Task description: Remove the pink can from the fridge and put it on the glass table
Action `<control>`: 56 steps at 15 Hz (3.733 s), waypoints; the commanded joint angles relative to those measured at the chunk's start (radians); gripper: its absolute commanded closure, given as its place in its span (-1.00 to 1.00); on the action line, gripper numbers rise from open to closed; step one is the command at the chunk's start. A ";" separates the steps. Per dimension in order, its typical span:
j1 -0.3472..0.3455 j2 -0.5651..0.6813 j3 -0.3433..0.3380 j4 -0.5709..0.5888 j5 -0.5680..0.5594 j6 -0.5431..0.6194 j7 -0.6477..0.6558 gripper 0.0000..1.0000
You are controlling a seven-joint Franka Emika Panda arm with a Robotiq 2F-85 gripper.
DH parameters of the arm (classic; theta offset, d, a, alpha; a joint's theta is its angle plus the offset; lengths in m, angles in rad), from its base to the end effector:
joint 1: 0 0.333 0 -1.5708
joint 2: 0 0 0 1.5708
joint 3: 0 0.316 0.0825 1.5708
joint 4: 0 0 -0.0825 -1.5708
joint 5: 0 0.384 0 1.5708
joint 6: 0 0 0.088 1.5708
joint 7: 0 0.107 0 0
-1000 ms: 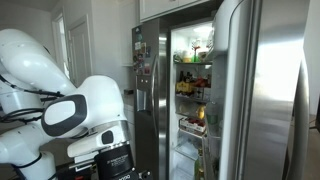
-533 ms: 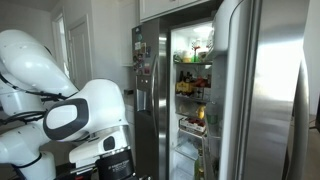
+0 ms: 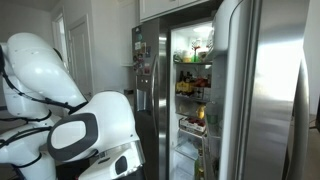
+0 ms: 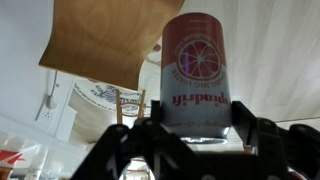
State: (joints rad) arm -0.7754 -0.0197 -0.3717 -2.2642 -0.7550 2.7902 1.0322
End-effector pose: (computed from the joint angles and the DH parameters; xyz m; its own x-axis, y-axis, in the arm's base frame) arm 0.2546 -0.4896 0.4194 0.0249 -0.7837 0.6206 -0.9993 -0.0363 -0.0058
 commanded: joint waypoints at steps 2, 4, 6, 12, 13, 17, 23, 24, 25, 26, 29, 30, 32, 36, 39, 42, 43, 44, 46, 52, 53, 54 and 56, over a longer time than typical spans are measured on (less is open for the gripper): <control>-0.010 0.147 -0.020 0.140 -0.076 0.055 0.115 0.09; -0.006 0.202 -0.034 0.189 -0.094 0.050 0.152 0.09; -0.004 0.261 -0.051 0.240 -0.111 0.047 0.193 0.09; 0.017 0.432 -0.130 0.379 -0.191 0.048 0.338 0.09; 0.020 0.459 -0.141 0.399 -0.208 0.050 0.368 0.09; 0.027 0.554 -0.179 0.469 -0.260 0.050 0.470 0.09; 0.007 0.674 -0.191 0.542 -0.245 0.067 0.533 0.09; 0.006 0.693 -0.195 0.558 -0.245 0.066 0.542 0.09; 0.004 0.713 -0.199 0.572 -0.247 0.067 0.554 0.09; 0.001 0.730 -0.199 0.585 -0.244 0.066 0.557 0.09; -0.016 0.775 -0.189 0.626 -0.225 0.053 0.565 0.09; -0.025 0.791 -0.185 0.641 -0.218 0.051 0.566 0.09; -0.044 0.823 -0.179 0.669 -0.196 0.048 0.558 0.09; -0.054 0.896 -0.212 0.716 -0.087 0.058 0.509 0.09; -0.056 0.947 -0.233 0.744 0.020 0.061 0.452 0.09; -0.045 1.000 -0.262 0.772 0.135 0.056 0.379 0.09; -0.042 1.017 -0.270 0.781 0.176 0.053 0.351 0.09; -0.039 1.035 -0.278 0.788 0.220 0.052 0.321 0.09; -0.028 1.072 -0.302 0.804 0.313 0.051 0.261 0.09; -0.006 1.196 -0.372 0.874 0.517 0.039 0.148 0.09; -0.005 1.216 -0.382 0.887 0.542 0.038 0.136 0.09; -0.002 1.235 -0.394 0.898 0.564 0.034 0.126 0.09; 0.002 1.272 -0.413 0.918 0.601 0.032 0.112 0.09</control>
State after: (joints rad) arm -0.7886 1.1937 -0.7319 -1.4015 -0.2112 2.8334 1.1803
